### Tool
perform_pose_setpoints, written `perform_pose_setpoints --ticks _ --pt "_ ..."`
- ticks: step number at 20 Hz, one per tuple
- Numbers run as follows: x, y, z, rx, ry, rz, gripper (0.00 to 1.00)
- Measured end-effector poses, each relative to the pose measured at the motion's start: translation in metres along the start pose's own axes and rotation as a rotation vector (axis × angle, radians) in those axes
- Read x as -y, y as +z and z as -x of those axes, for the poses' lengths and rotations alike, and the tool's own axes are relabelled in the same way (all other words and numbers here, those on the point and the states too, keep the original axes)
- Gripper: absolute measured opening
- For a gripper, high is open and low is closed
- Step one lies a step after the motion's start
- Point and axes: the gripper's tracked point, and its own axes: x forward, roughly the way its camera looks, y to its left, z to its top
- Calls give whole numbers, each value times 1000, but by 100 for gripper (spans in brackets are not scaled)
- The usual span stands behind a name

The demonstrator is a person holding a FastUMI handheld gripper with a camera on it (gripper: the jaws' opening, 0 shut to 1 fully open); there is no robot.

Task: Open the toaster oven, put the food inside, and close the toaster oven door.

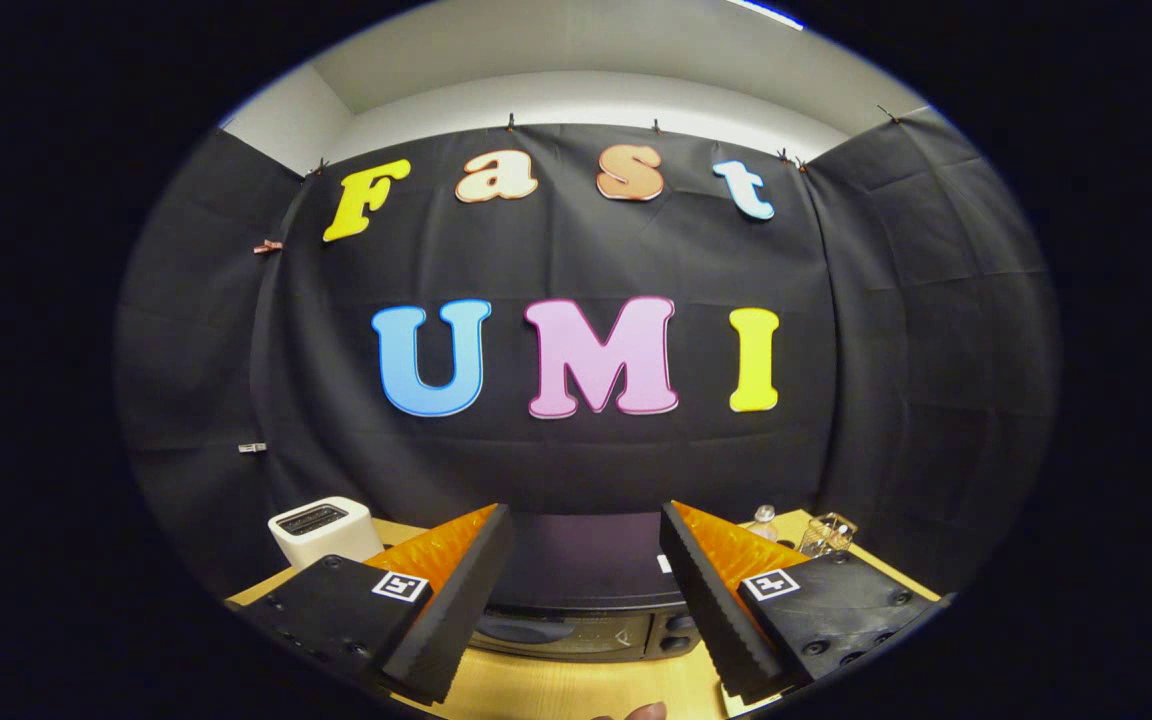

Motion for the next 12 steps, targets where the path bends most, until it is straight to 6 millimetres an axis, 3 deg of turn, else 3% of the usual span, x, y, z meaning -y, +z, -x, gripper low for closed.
perform_pose_setpoints --ticks 12 --pt "-35 -126 -39 -253 7 41 99"
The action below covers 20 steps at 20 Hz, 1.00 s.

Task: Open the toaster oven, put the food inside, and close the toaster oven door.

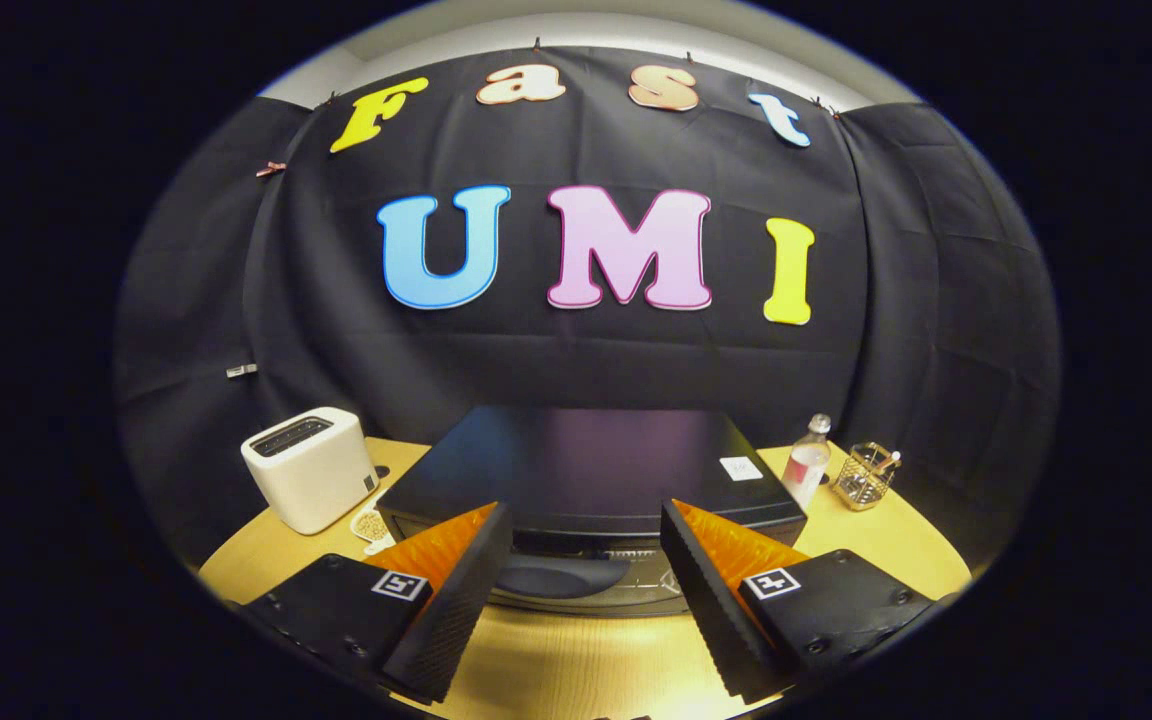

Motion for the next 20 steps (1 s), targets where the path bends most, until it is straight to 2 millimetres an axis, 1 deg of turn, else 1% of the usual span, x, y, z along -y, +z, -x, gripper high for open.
perform_pose_setpoints --ticks 2,5,6,9,11,13,14,15,16,20 --pt "-3 -14 -8 -45 -6 -18 99" --pt "-9 -28 -18 -91 -6 -22 99" --pt "-12 -30 -21 -100 -2 -24 99" --pt "-19 -28 -26 -101 -22 -34 99" --pt "-22 -29 -34 -113 -43 -16 99" --pt "-22 -31 -37 -109 -62 10 99" --pt "-21 -33 -35 -118 -67 -7 100" --pt "-24 -31 -33 -113 -67 -17 100" --pt "-23 -34 -31 -123 -63 -8 100" --pt "-25 -44 -11 -142 -68 -16 100"
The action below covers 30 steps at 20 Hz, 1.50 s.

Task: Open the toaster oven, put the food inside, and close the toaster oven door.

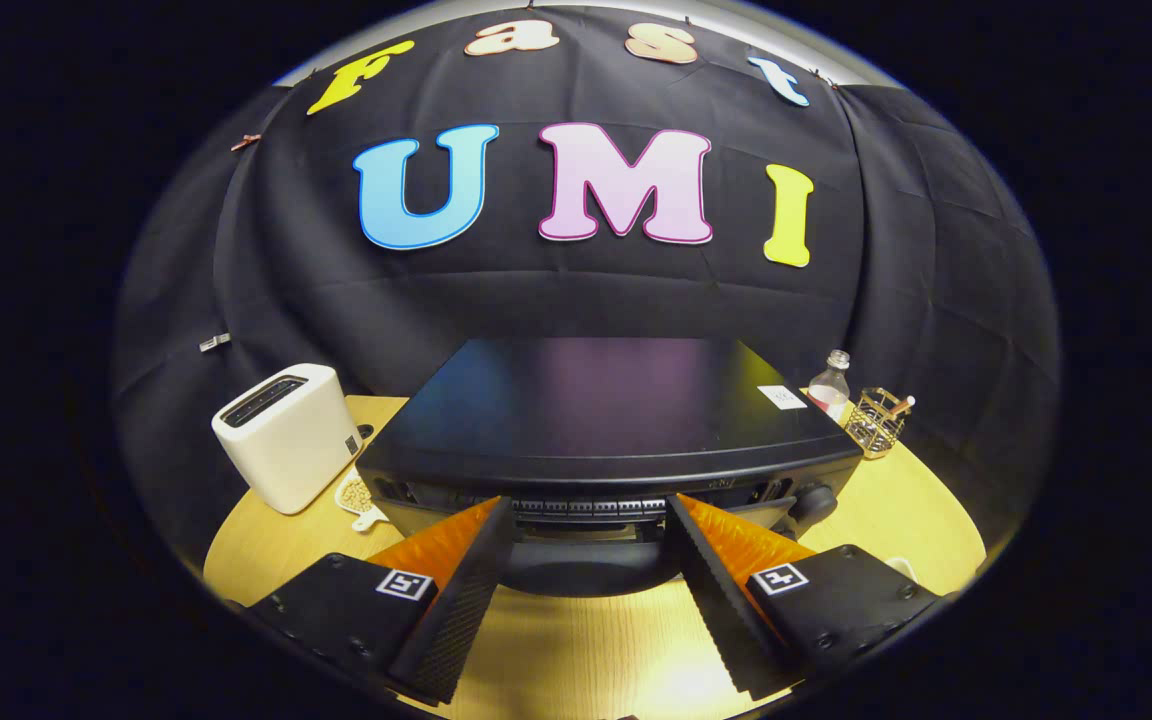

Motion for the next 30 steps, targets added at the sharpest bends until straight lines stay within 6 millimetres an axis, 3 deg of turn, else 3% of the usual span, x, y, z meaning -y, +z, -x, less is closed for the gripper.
perform_pose_setpoints --ticks 14,20,24,30 --pt "0 -73 52 -125 8 2 100" --pt "1 -105 60 -218 12 34 99" --pt "1 -141 65 -339 33 68 99" --pt "5 -167 72 -429 59 25 98"
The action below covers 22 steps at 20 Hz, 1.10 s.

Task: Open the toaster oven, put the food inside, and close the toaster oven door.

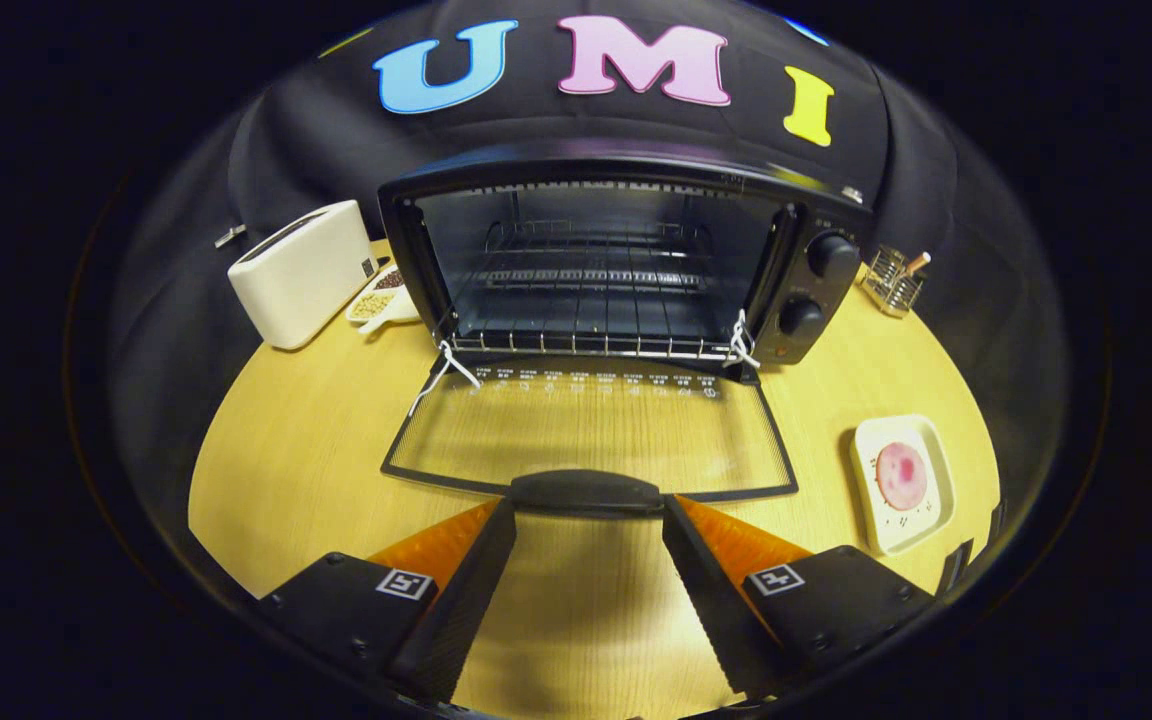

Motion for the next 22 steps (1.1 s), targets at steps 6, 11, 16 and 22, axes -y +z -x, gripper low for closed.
perform_pose_setpoints --ticks 6,11,16,22 --pt "22 29 32 72 71 0 98" --pt "68 80 74 223 100 -54 99" --pt "123 83 102 201 168 -11 99" --pt "248 41 86 41 153 -9 99"
